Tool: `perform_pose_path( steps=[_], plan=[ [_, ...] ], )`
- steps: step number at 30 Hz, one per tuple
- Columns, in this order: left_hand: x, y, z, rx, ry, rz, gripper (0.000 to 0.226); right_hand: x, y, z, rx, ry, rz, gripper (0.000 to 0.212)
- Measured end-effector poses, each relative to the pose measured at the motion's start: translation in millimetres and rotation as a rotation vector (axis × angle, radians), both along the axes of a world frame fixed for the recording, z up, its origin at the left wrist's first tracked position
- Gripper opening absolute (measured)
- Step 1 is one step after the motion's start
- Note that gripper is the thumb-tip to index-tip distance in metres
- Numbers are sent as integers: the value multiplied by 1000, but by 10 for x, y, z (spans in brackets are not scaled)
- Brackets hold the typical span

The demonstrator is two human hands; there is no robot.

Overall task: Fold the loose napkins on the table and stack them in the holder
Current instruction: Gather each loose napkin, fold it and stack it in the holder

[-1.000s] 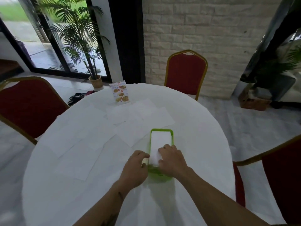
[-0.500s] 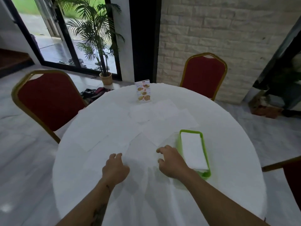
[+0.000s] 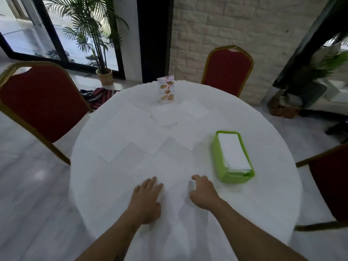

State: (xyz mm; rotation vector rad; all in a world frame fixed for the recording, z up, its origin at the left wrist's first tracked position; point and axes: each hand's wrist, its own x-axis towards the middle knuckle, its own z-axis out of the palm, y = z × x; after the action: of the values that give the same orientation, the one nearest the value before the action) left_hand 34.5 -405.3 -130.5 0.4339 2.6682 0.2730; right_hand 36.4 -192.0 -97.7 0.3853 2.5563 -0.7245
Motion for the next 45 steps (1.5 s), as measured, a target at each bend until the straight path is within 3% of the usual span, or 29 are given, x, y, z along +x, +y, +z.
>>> perform_pose_path(
  steps=[7,11,13,16,19,21,23,25,28,35,40,45],
  plan=[
    [218,285,85,117,13,-230,65,295,169,-104,53,50,-218,40],
    [323,399,51,137,-7,-276,65,358,143,-159,-211,113,-441,66],
    [344,419,20,148,4,-272,65,369,84,-174,-360,126,-550,60],
    [352,397,-16,215,-2,-201,62,388,42,-190,-416,164,-627,38],
    [328,316,-18,324,52,-54,55,416,4,-120,-311,302,-459,21],
    [309,216,-24,360,119,83,50,428,-18,-66,-187,370,-242,29],
    [301,89,-17,365,155,258,45,440,-63,-7,-109,274,10,42],
    [293,-16,-7,353,153,378,45,454,-108,8,-44,42,196,60],
    [299,-65,13,328,151,364,49,484,-163,-22,-41,-101,125,75],
    [408,91,21,128,36,-53,67,331,-209,-97,-155,-3,-213,58],
    [449,122,-9,63,-6,-94,68,258,-266,-116,-362,-29,-350,21],
    [435,98,16,76,-28,-95,65,226,-320,-174,-406,45,-378,3]
  ],
)
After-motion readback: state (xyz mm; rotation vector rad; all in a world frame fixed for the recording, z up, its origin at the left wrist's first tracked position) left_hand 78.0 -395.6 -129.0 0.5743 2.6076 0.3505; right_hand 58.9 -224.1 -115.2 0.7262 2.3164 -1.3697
